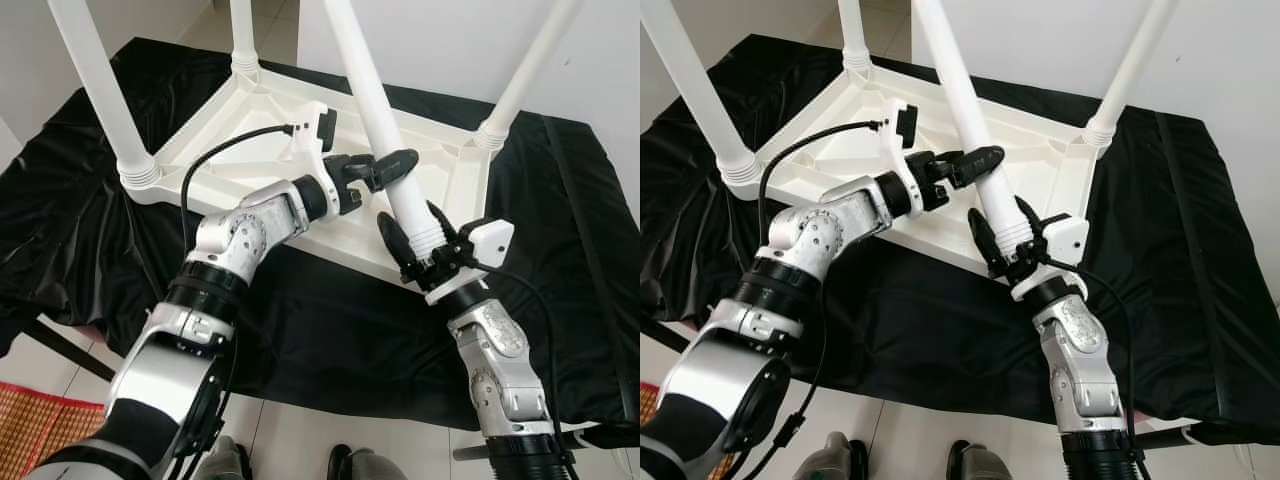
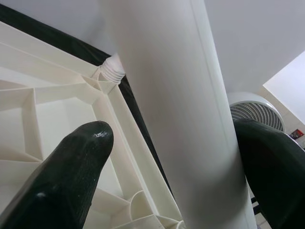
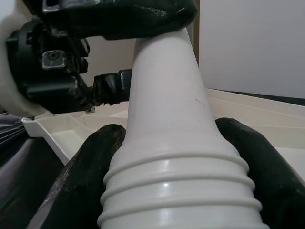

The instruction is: Building children table

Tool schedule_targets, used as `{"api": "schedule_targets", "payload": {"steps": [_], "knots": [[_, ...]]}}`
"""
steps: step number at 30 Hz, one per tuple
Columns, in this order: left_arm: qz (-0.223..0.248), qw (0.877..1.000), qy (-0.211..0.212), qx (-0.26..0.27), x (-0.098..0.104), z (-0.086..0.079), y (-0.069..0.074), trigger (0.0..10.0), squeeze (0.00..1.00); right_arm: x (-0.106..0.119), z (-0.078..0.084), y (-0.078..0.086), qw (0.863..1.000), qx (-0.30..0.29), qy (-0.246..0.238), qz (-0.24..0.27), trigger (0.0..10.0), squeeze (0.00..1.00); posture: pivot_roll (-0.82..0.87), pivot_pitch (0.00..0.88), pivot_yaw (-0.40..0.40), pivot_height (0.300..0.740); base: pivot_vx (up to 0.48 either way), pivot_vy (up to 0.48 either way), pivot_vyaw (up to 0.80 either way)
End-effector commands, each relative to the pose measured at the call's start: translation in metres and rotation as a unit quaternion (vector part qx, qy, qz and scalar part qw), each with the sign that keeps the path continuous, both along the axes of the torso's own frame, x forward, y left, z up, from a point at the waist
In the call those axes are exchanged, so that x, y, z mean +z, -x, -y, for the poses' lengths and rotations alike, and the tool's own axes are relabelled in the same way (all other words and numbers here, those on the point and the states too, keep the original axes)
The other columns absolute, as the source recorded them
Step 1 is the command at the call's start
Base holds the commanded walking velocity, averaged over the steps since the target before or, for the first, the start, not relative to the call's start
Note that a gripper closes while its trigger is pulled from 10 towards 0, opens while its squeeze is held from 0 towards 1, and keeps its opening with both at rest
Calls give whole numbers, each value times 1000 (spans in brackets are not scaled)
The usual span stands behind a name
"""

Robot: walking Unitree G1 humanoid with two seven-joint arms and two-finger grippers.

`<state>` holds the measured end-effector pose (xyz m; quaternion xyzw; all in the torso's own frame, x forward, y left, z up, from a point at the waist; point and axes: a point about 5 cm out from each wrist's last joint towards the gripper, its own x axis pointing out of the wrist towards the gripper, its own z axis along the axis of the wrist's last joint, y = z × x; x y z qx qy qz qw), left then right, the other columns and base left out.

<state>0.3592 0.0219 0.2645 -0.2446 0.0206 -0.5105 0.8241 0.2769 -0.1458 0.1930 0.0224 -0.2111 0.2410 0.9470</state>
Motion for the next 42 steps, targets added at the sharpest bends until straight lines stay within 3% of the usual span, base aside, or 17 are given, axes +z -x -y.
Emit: {"api": "schedule_targets", "payload": {"steps": [1, 7, 8, 9, 10, 11, 12, 17, 27, 28, 29, 30, 32, 33, 42], "knots": [[42, 992, 34, -115, 7, 4, 10, 10000, 0, 3, -2, 6, 1000, 14, 7, 17, 10000, 0, 11, 141, -23, 740, 0, 0, 0], [34, 989, 50, -136, 16, 4, 9, 10000, 0, 0, -3, 10, 1000, 19, 18, 15, 10000, 0, 13, 145, -20, 740, 0, 0, 0], [33, 987, 56, -146, 19, 5, 12, 9255, 0, -2, -3, 12, 1000, 20, 20, 12, 10000, 0, 15, 148, -20, 740, 0, 0, 0], [34, 986, 60, -153, 22, 6, 13, 9255, 0, -3, -2, 12, 1000, 21, 21, 10, 10000, 0, 15, 148, -20, 740, 0, 0, 0], [35, 985, 62, -158, 24, 6, 15, 6431, 0, -4, -2, 13, 999, 20, 23, 9, 10000, 0, 16, 149, -21, 740, 0, 0, 0], [37, 985, 61, -159, 25, 7, 15, 6431, 0, -4, -2, 13, 999, 20, 24, 8, 10000, 0, 15, 150, -20, 740, 0, 0, 0], [35, 983, 70, -168, 27, 8, 18, 0, 0, -5, -2, 13, 999, 20, 25, 7, 10000, 0, 16, 151, -20, 740, 0, 0, 0], [38, 976, 80, -197, 33, 12, 27, 0, 0, -6, -2, 14, 999, 20, 32, 6, 10000, 0, 17, 152, -20, 740, 0, 0, 0], [38, 973, 89, -210, 38, 17, 31, 0, 0, -6, -2, 11, 999, 20, 36, -1, 10000, 0, 21, 153, -25, 740, 0, 0, 0], [40, 973, 83, -210, 39, 17, 31, 8941, 0, -6, -2, 10, 999, 22, 34, -6, 10000, 110, 22, 152, -26, 740, 0, 0, 0], [40, 973, 83, -210, 39, 17, 31, 8941, 0, -6, -2, 10, 999, 22, 34, -6, 10000, 110, 22, 152, -26, 740, 0, 0, 0], [41, 974, 79, -209, 39, 18, 31, 10000, 0, -6, -1, 9, 999, 22, 31, -10, 10000, 835, 23, 152, -27, 740, 0, 0, 0], [41, 974, 79, -209, 39, 18, 31, 10000, 0, -6, -1, 9, 999, 22, 31, -10, 10000, 835, 23, 152, -27, 740, 0, 0, 0], [40, 974, 77, -207, 40, 18, 31, 10000, 0, -6, -1, 9, 999, 27, 26, -14, 10000, 1000, 24, 152, -28, 740, 0, 0, 0], [74, 978, 51, -187, 42, 17, 31, 10000, 0, 2, 2, 5, 998, 41, 32, -28, 10000, 1000, 24, 147, -40, 740, 0, 0, 0]]}}
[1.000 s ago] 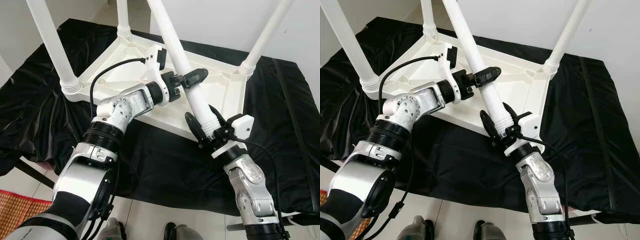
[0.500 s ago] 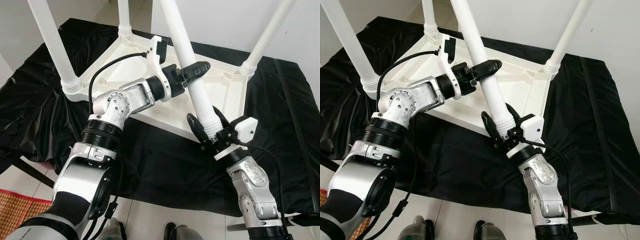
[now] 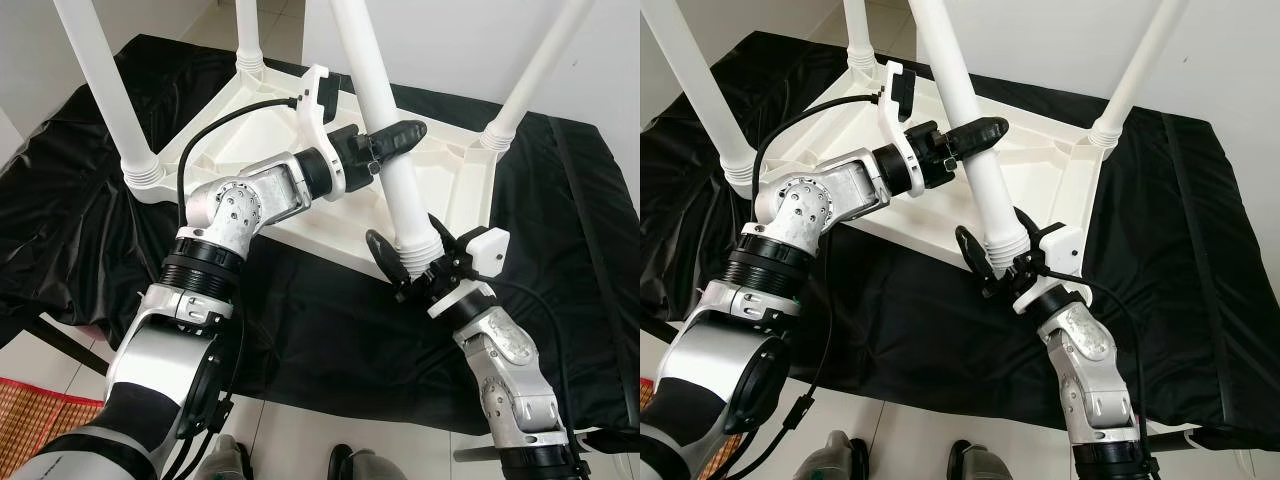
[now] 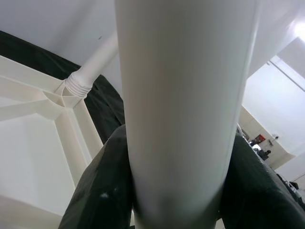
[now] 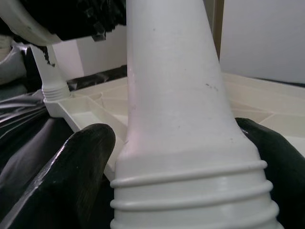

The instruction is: Building children table

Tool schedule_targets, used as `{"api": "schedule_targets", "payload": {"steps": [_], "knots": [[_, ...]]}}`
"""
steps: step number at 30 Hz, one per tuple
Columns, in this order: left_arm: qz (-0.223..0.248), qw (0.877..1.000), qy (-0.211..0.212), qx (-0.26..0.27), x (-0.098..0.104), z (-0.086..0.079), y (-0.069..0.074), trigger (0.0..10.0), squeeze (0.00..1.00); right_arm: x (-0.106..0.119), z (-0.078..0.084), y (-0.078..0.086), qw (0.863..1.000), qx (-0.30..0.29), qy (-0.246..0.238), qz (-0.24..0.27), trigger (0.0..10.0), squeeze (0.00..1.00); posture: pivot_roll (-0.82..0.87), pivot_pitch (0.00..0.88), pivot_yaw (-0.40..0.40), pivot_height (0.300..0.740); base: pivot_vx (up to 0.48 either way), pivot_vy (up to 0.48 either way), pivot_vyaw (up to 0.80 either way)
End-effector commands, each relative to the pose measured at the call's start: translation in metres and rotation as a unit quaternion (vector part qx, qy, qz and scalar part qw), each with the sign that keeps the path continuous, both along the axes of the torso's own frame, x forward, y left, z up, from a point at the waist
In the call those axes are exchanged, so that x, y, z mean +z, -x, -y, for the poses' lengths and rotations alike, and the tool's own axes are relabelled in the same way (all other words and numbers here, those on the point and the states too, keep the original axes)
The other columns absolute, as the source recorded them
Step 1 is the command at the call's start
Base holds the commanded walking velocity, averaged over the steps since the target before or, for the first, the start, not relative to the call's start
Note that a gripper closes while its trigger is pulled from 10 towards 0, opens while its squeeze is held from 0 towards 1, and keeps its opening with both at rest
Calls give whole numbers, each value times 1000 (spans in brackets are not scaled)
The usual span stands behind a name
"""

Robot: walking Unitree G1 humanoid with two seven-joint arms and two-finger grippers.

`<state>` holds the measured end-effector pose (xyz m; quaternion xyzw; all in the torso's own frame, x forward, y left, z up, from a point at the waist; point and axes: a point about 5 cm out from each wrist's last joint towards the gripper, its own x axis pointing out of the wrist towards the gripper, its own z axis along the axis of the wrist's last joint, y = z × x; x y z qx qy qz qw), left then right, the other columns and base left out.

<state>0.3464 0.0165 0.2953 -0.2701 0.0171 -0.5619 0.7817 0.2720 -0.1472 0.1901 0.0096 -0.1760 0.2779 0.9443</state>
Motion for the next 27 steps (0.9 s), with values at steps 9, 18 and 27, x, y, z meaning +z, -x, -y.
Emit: {"api": "schedule_targets", "payload": {"steps": [9, 18, 27], "knots": [[126, 987, -45, -85, -6, 11, 14, 10000, 0, 22, 3, -4, 999, 40, 24, -7, 10000, 0, 24, 139, -50, 740, 0, 0, 0], [137, 985, -58, -83, -5, 6, 13, 10000, 0, 25, 11, -5, 998, 47, 27, -32, 10000, 0, 22, 135, -49, 740, 0, 0, 0], [179, 976, -65, -103, 3, 21, 31, 10000, 0, 40, 20, -17, 993, 37, 73, -87, 10000, 0, 20, 132, -48, 740, 0, 0, 0]]}}
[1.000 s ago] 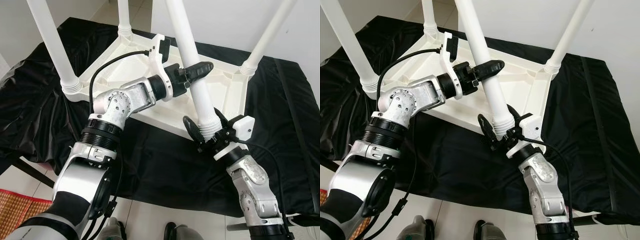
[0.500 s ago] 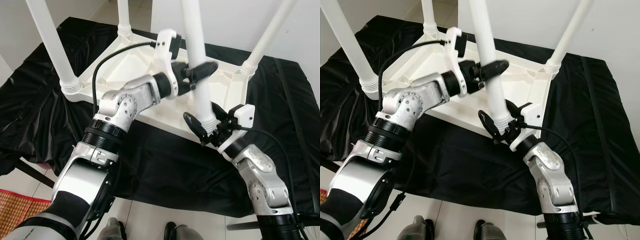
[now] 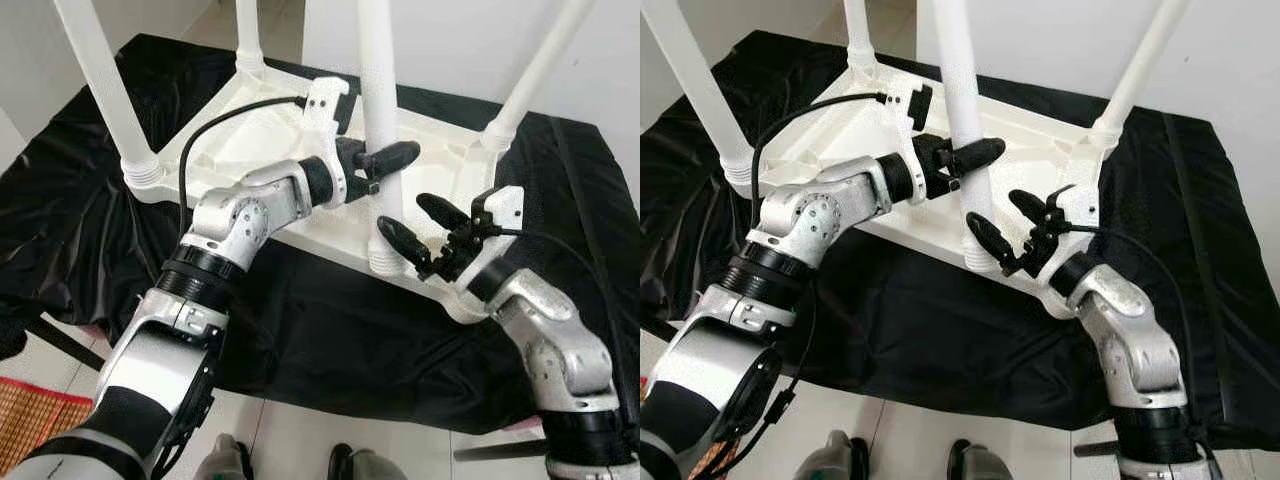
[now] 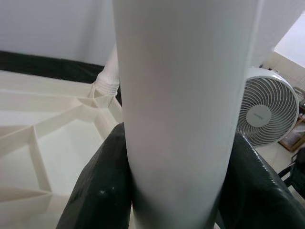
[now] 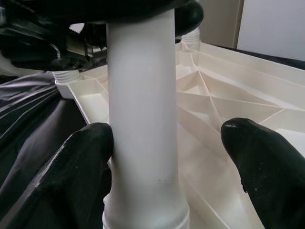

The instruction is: Building children table

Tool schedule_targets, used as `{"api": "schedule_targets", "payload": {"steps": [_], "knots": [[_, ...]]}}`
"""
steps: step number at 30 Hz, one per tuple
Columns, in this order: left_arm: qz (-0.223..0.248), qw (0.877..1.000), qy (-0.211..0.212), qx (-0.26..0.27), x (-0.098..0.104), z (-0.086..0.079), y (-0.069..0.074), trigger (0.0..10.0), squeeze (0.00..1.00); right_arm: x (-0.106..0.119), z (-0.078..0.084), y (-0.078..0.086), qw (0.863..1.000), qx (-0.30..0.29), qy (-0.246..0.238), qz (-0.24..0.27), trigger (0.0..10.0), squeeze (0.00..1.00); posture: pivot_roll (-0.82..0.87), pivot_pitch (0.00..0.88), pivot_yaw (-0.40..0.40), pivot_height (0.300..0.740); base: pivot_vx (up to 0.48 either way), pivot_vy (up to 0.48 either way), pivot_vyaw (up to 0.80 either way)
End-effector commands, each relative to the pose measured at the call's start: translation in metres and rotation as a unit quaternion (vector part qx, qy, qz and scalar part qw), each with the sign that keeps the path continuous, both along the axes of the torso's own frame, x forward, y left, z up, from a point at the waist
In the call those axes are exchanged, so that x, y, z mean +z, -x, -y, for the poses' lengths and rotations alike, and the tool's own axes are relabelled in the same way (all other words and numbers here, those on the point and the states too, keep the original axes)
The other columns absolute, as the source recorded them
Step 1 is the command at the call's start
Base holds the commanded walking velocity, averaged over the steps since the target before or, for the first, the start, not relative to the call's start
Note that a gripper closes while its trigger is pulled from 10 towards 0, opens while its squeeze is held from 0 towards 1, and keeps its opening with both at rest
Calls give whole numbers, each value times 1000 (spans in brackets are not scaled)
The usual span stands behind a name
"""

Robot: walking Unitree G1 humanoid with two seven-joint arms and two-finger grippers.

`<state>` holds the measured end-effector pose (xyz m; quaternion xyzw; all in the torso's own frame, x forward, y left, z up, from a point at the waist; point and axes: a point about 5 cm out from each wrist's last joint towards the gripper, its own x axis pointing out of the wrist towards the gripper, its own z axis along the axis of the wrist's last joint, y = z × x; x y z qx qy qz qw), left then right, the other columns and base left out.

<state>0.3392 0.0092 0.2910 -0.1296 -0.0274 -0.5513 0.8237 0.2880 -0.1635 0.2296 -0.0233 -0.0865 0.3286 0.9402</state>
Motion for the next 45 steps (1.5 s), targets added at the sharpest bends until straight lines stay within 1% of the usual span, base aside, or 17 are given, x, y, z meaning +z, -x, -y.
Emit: {"api": "schedule_targets", "payload": {"steps": [1, 4, 8, 10, 14, 18, 20, 23, 26, 27, 29, 33, 34, 35, 38, 42, 45], "knots": [[55, 987, 11, -153, 7, 14, 24, 10000, 0, 1, 4, -1, 1000, -7, 10, -12, 10000, 0, 20, 132, -48, 740, 0, 0, 0], [68, 989, -1, -135, 9, 17, 24, 10000, 0, 4, 4, -3, 1000, -4, 21, -13, 10000, 0, 22, 134, -50, 740, 0, 0, 0], [88, 994, -39, -44, 18, 21, 12, 10000, 0, 9, 1, -9, 999, -13, 45, -3, 10000, 0, 33, 140, -52, 740, 0, 0, 0], [90, 995, -43, -33, 20, 21, 11, 10000, 0, 9, 0, -10, 999, -15, 49, -2, 10000, 0, 33, 140, -52, 740, 0, 0, 0], [112, 992, -54, 34, 28, 23, 5, 10000, 0, 14, -7, -21, 997, -53, 59, 19, 10000, 0, 33, 140, -52, 740, 0, 0, 0], [114, 990, -48, 65, 32, 25, 3, 10000, 0, 14, -12, -27, 994, -82, 63, 26, 10000, 0, 33, 140, -52, 740, 0, 0, 0], [118, 988, -41, 92, 37, 27, 2, 10000, 0, 15, -17, -34, 991, -115, 53, 29, 10000, 0, 38, 144, -44, 740, 0, 0, 0], [118, 987, -38, 98, 38, 28, 2, 10000, 0, 15, -18, -36, 990, -126, 49, 32, 10000, 0, 38, 144, -44, 740, 0, 0, 0], [137, 978, -35, 156, 43, 26, -3, 10000, 0, 15, -29, -44, 986, -161, 30, 36, 10000, 0, 45, 146, -41, 740, 0, 0, 0], [124, 979, 2, 161, 46, 25, -2, 10000, 0, 17, -32, -47, 983, -179, 4, 38, 10000, 0, 48, 147, -38, 740, 0, 0, 0], [120, 980, 13, 159, 46, 25, -2, 10000, 0, 18, -33, -48, 983, -182, -2, 37, 10000, 0, 48, 147, -38, 740, 0, 0, 0], [119, 975, 16, 188, 45, 23, -4, 10000, 0, 21, -35, -52, 975, -216, -1, 57, 10000, 0, 54, 148, -33, 740, 0, 0, 0], [119, 975, 16, 188, 45, 23, -4, 10000, 0, 21, -35, -52, 975, -216, -1, 57, 10000, 0, 54, 148, -33, 740, 0, 0, 0], [114, 975, 20, 189, 44, 23, -3, 10000, 0, 21, -39, -53, 968, -239, 4, 72, 10000, 0, 54, 148, -33, 740, 0, 0, 0], [114, 975, 20, 190, 43, 23, -3, 10000, 0, 21, -41, -53, 966, -246, 6, 77, 10000, 0, 58, 149, -26, 740, 0, 0, 0], [118, 975, 21, 185, 43, 28, 1, 10000, 0, 21, -52, -53, 958, -270, 16, 96, 10000, 0, 60, 150, -24, 740, 0, 0, 0], [119, 976, 23, 184, 43, 30, 2, 10000, 0, 22, -57, -53, 956, -275, 22, 103, 10000, 0, 60, 150, -22, 740, 0, 0, 0]]}}
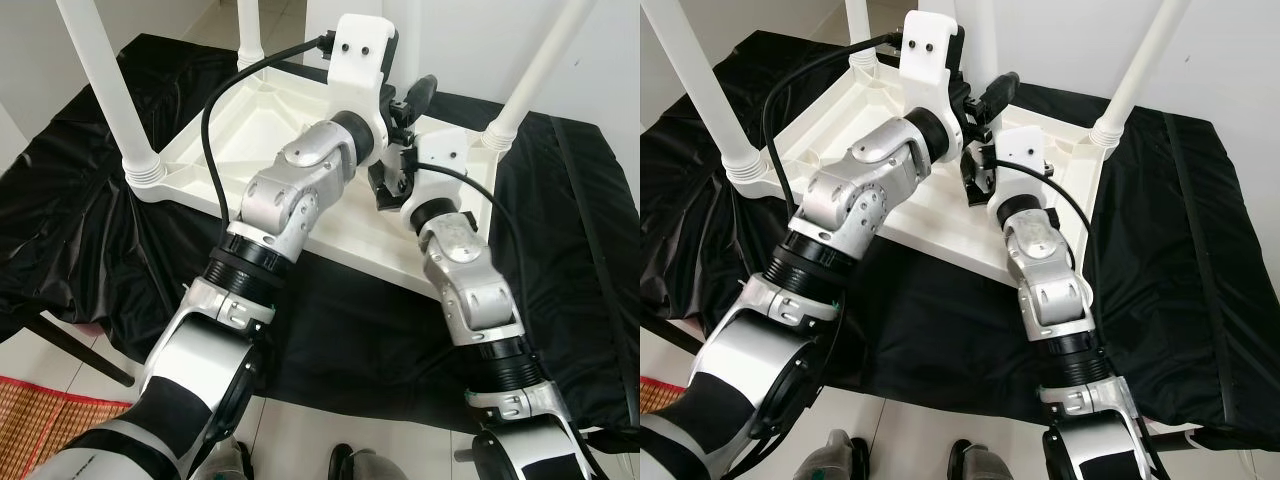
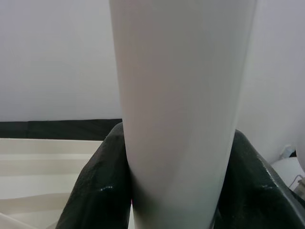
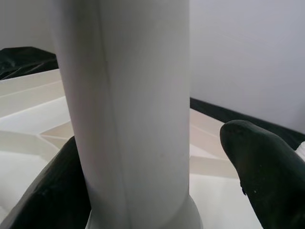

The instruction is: Building children table

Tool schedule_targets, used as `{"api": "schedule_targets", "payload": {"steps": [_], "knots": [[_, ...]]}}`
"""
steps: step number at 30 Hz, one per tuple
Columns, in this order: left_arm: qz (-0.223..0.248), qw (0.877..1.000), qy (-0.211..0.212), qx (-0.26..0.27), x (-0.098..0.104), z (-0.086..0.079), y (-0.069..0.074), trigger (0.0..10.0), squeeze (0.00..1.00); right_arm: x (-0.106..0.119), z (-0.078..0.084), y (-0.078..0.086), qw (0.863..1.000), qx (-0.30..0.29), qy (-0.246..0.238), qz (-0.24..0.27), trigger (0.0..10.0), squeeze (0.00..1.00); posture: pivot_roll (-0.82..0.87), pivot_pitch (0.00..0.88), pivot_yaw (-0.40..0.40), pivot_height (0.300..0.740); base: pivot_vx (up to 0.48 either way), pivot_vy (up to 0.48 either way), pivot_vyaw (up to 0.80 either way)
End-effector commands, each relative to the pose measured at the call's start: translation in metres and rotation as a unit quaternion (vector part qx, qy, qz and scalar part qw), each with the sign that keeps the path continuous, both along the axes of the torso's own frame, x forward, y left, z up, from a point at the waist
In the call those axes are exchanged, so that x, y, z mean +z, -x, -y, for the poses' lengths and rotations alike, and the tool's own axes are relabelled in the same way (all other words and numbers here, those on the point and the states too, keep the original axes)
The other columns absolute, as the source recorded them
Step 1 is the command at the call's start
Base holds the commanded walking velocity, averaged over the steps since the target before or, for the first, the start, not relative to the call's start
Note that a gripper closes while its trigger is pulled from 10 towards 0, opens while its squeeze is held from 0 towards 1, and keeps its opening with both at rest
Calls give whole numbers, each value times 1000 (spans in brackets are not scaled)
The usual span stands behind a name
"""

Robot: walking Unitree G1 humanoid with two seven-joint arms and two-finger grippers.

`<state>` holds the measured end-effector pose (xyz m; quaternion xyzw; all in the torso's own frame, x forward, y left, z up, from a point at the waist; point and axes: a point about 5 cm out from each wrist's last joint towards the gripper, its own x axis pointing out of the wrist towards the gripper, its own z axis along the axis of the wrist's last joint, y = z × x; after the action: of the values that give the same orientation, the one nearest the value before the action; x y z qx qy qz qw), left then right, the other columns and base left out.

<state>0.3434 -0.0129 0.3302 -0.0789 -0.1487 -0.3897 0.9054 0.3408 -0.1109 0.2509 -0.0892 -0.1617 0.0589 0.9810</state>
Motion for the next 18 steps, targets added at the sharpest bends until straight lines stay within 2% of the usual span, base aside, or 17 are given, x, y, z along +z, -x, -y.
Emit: {"api": "schedule_targets", "payload": {"steps": [1, 9, 11, 15, 16, 18], "knots": [[13, 1000, 2, -13, 4, 9, 7, 10000, 0, 1, -7, -1, 1000, -11, 18, 9, 10000, 0, 60, 150, -22, 740, 0, 0, 0], [12, 1000, 6, -17, 5, 12, 9, 10000, 0, 1, -18, -1, 999, -27, 30, 13, 10000, 0, 62, 152, -26, 740, 0, 0, 0], [13, 1000, 6, -19, 5, 14, 10, 10000, 0, 0, -19, -1, 999, -29, 35, 11, 8118, 0, 61, 152, -26, 740, 0, 0, 0], [17, 1000, 0, -20, 4, 16, 11, 10000, 0, 1, -22, -1, 999, -27, 34, 12, 7961, 0, 61, 152, -26, 740, 0, 0, 0], [19, 1000, -2, -20, 4, 17, 11, 10000, 0, 1, -23, -1, 999, -28, 38, 14, 5686, 0, 59, 153, -25, 740, 0, 0, 0], [20, 1000, -4, -19, 3, 17, 12, 10000, 0, 1, -23, -1, 998, -30, 44, 17, 5686, 0, 59, 153, -25, 740, 0, 0, 0]]}}
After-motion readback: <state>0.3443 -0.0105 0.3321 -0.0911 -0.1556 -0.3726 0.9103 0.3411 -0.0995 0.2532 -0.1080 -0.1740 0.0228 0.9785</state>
